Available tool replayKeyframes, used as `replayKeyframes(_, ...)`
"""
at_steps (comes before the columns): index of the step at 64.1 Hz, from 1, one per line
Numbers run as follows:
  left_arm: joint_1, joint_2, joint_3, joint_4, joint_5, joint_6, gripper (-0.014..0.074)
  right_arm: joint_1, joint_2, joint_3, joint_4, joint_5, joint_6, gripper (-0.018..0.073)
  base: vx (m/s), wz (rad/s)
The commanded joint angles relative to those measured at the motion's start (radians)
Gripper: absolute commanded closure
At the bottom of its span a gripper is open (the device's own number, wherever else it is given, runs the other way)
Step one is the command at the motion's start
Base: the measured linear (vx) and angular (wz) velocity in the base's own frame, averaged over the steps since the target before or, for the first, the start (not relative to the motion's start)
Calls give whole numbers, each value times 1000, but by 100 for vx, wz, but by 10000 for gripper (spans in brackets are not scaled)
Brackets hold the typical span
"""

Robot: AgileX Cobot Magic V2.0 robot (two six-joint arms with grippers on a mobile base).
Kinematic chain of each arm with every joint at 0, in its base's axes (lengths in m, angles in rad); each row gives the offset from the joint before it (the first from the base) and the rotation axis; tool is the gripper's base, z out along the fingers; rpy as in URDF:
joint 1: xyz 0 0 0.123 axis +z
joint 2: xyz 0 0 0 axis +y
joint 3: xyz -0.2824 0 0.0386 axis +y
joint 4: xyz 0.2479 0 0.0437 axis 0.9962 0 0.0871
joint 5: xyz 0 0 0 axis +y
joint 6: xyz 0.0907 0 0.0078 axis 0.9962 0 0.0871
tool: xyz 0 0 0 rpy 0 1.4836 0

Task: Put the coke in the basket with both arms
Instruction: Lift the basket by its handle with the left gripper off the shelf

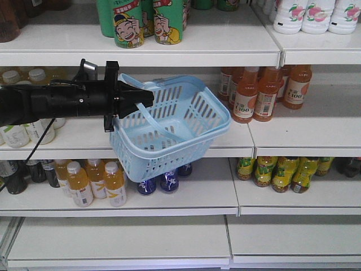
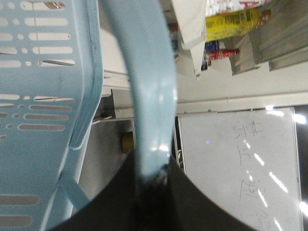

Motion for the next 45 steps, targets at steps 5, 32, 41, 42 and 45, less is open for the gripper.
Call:
replayKeyframes(5,-6,-146,42,25,99,25,604,0,-19,11,-5,-70,-12,569,0,0)
replayKeyframes(32,-6,-383,519,54,99,244,604,0,-19,11,-5,-71,-12,569,0,0)
replayKeyframes(41,-6,-401,667,54,99,315,604,0,-19,11,-5,-71,-12,569,0,0)
replayKeyframes(42,-6,-401,678,54,99,318,604,0,-19,11,-5,-71,-12,569,0,0)
replayKeyframes(45,-10,-401,713,54,99,321,604,0,-19,11,-5,-71,-12,569,0,0)
